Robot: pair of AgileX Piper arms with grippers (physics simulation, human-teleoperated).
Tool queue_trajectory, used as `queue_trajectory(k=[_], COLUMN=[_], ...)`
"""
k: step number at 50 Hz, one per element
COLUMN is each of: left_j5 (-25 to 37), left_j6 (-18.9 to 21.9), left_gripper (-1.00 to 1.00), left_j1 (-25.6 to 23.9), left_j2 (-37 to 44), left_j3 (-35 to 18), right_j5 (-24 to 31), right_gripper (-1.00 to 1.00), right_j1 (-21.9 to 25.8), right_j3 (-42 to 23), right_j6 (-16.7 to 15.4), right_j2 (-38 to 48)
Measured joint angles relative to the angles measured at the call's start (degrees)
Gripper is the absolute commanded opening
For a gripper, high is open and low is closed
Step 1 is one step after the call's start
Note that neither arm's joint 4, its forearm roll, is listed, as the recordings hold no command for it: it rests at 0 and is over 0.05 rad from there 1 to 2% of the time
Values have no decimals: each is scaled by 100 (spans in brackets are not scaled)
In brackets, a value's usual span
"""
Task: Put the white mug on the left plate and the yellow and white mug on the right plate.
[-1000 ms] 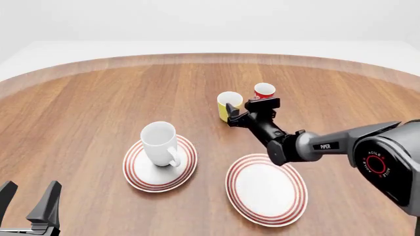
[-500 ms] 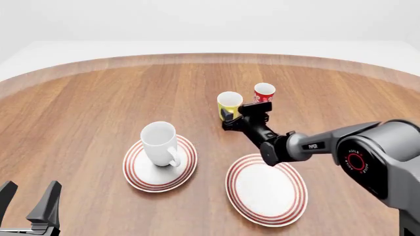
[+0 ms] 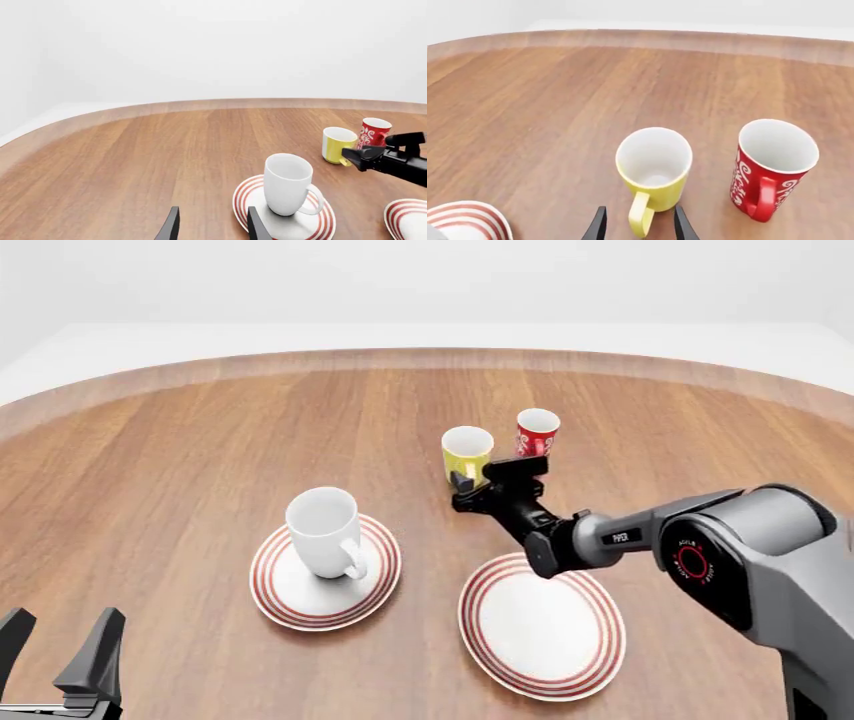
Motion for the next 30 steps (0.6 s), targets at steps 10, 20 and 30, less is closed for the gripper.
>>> queue_trajectory(k=[10, 20, 30], left_j5=[0, 0, 0], left_j6=[0, 0, 0], left_gripper=[100, 100, 100], left_j1=[0, 0, 0], left_j2=[0, 0, 0], left_j3=[0, 0, 0], right_j5=[74, 128, 170], right_gripper=[100, 100, 100], right_j1=[13, 43, 70], right_j3=[-148, -253, -339], right_j6=[29, 46, 54], right_j2=[176, 292, 390])
